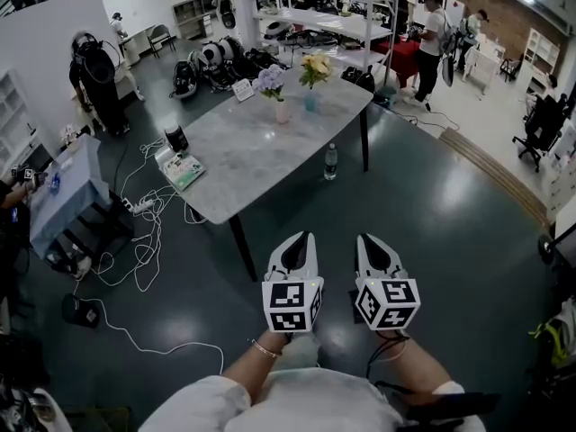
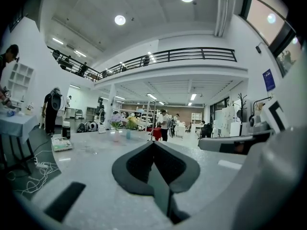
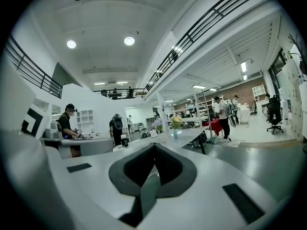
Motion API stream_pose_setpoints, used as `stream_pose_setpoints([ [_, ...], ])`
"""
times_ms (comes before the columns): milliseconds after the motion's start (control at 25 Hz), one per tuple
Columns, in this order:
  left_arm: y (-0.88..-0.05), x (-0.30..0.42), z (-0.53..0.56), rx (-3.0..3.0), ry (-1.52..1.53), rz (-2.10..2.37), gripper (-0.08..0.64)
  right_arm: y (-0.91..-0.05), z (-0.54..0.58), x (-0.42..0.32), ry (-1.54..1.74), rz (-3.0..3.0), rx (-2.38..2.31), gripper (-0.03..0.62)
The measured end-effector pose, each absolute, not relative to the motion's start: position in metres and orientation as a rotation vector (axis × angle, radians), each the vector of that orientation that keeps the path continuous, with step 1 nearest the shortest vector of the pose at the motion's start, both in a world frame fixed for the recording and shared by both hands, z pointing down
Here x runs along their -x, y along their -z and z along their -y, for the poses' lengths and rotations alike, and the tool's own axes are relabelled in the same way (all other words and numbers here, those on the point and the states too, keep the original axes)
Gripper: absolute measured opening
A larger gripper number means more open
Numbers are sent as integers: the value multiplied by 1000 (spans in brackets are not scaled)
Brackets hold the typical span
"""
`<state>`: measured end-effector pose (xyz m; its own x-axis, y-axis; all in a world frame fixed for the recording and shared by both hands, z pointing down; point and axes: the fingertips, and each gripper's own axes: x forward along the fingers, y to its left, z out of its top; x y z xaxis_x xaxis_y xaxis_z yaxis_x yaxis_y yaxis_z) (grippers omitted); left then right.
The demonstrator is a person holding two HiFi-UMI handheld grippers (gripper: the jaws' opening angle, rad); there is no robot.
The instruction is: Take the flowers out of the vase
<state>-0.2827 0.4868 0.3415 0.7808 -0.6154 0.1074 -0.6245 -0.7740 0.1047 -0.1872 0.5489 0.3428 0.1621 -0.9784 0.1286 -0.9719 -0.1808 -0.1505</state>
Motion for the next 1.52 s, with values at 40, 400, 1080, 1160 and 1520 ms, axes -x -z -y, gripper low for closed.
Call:
stream_pose_setpoints([
  [40, -341, 281, -484, -2837, -98, 997, 2, -343, -546, 185, 303, -1995, 2365, 5],
  [400, -350, 245, -437, -2813, -75, 998, 2, -350, -499, 153, 306, -2017, 2377, 5],
  [1080, -345, 153, -324, -2811, -48, 946, 2, -338, -368, 70, 295, -2086, 2391, 5],
  [1160, -345, 146, -310, -2815, -43, 945, 2, -339, -351, 63, 296, -2100, 2390, 5],
  [1520, -357, 123, -251, -2804, -57, 956, 2, -350, -288, 37, 310, -2140, 2398, 5],
])
